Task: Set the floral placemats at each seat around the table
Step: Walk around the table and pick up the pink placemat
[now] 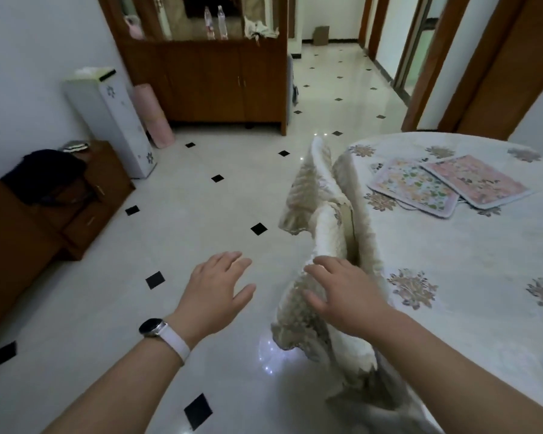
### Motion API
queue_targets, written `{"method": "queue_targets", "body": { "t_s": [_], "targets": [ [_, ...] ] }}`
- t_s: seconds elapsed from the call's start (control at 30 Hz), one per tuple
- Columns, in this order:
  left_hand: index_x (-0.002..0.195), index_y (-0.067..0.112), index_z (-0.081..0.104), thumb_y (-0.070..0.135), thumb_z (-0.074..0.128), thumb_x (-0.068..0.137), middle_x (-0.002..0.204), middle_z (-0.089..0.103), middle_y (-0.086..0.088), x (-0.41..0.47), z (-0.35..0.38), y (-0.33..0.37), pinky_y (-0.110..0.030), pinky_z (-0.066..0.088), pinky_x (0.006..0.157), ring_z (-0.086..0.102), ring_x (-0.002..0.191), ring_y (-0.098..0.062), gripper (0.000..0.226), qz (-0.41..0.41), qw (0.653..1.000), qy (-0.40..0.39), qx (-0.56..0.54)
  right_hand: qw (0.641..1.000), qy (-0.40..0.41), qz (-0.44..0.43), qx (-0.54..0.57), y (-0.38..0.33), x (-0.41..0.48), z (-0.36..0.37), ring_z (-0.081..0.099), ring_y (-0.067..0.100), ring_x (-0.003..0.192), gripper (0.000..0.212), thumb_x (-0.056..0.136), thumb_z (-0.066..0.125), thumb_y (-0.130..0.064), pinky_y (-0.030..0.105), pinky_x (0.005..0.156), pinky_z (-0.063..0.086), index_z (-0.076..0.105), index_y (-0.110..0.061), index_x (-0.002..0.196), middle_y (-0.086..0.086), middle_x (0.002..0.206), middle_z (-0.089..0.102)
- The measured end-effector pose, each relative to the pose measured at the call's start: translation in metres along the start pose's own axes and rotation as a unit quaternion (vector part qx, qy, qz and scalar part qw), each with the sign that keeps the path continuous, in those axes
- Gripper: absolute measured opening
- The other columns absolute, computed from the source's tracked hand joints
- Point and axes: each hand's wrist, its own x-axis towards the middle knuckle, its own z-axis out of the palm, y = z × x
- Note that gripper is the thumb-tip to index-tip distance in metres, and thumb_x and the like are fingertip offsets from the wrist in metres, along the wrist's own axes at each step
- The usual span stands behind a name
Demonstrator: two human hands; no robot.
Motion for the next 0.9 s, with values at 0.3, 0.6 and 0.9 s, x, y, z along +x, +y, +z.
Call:
{"method": "queue_targets", "body": {
  "t_s": [0.3, 0.6, 0.9],
  "targets": [
    [0.131, 0.024, 0.057, 0.055, 0.038, 0.087, 0.137, 0.055, 0.001, -0.009, -0.034, -0.132, -0.041, 0.037, 0.101, 0.046, 0.129, -0.022, 0.056, -0.014, 1.000, 0.009, -0.016, 1.000, -0.010, -0.018, -0.005, -0.093, 0.096, 0.016, 0.037, 0.020, 0.137, 0.052, 0.095, 0.048, -0.046, 0.035, 0.108, 0.034, 0.046, -0.025, 0.142, -0.002, 0.149, 0.042],
    [0.130, 0.025, 0.057, 0.053, 0.039, 0.087, 0.137, 0.055, 0.003, 0.041, -0.037, -0.175, -0.040, 0.035, 0.102, 0.045, 0.129, -0.021, 0.055, -0.035, 0.998, 0.030, -0.038, 1.000, -0.009, -0.015, 0.000, -0.098, 0.178, 0.023, 0.043, 0.022, 0.131, 0.048, 0.094, 0.051, -0.046, 0.038, 0.104, 0.039, 0.052, -0.023, 0.137, -0.002, 0.144, 0.048],
    [0.127, 0.026, 0.060, 0.051, 0.038, 0.088, 0.134, 0.058, 0.006, 0.142, -0.016, -0.246, -0.038, 0.036, 0.101, 0.047, 0.127, -0.017, 0.051, -0.081, 0.997, 0.007, -0.013, 0.999, 0.002, -0.027, 0.042, -0.065, 0.310, 0.040, 0.052, 0.027, 0.121, 0.043, 0.092, 0.056, -0.039, 0.038, 0.096, 0.044, 0.059, -0.018, 0.130, 0.000, 0.135, 0.055]
  ]
}}
